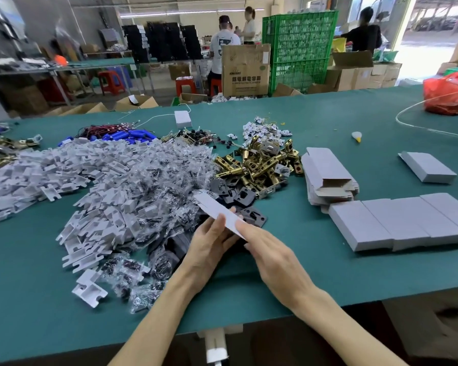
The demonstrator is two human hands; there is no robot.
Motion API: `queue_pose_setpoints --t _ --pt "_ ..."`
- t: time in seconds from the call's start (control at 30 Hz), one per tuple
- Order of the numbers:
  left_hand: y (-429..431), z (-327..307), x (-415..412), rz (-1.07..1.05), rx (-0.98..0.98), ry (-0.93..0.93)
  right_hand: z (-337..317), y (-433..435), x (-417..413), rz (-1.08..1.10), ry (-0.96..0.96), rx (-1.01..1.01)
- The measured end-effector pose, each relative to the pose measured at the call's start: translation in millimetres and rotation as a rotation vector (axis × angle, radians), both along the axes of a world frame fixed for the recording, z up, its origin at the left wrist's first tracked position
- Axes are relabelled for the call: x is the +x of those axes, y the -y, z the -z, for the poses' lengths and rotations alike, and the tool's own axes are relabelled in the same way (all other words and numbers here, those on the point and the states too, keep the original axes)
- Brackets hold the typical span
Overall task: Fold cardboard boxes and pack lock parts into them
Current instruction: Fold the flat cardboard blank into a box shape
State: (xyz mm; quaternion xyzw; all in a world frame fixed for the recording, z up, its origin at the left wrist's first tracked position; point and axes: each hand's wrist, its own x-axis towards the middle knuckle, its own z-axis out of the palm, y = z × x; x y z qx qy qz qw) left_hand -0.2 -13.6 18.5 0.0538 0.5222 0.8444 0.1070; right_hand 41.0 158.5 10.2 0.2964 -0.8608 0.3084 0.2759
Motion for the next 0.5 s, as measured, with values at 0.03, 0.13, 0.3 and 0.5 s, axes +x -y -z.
queue_pose_setpoints --t 0.03,0.13,0.3,0.5 --pt "1 -1 0 -0.003 0.009 0.015 1 0 0 -0.006 -0.003 -0.011" --pt "1 -7 1 0.010 0.064 0.038 0 -2 0 -0.014 0.086 -0.058" --pt "7 -11 3 0.003 0.220 0.059 -2 -6 1 -0.016 0.369 -0.244" --pt "15 -11 1 0.016 0.335 0.053 -6 -13 -4 0.024 0.399 -0.690"
